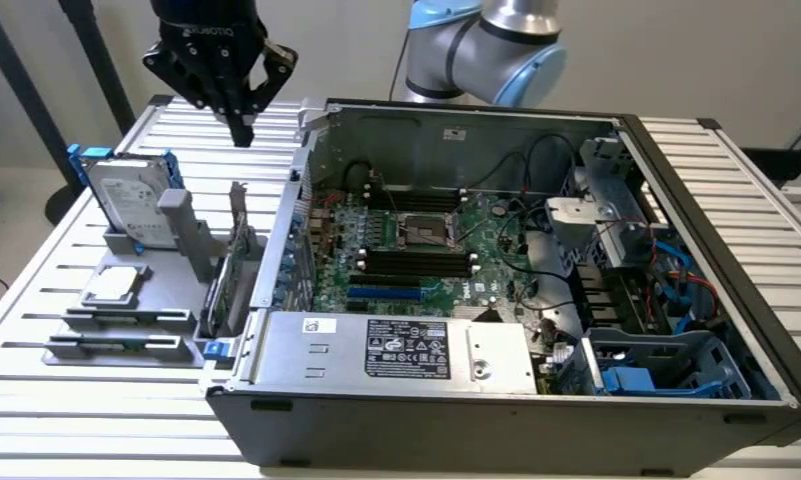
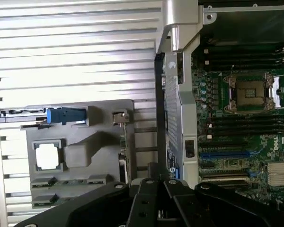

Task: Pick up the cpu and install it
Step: 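Reach for the cpu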

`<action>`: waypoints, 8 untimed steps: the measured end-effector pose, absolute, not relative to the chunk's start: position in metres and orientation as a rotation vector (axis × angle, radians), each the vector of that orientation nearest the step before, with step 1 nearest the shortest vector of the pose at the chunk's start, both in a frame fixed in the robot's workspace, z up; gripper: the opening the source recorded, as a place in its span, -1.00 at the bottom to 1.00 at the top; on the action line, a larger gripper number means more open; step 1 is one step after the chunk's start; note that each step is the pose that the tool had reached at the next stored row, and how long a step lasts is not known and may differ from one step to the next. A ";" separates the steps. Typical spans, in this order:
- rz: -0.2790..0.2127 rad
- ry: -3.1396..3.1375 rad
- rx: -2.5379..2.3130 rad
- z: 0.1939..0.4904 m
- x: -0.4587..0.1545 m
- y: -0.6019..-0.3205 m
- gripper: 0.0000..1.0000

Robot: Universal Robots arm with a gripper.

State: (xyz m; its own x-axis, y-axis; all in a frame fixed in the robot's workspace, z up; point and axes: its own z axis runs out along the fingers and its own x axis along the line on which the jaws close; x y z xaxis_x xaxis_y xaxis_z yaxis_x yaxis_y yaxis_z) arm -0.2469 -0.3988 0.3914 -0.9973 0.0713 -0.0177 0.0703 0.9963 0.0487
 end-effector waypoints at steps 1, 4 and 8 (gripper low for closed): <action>0.075 3.119 0.110 0.391 -0.251 -0.399 -0.79; 0.075 3.119 0.111 0.390 -0.265 -0.399 -0.79; 0.075 3.119 0.110 0.387 -0.283 -0.399 -0.79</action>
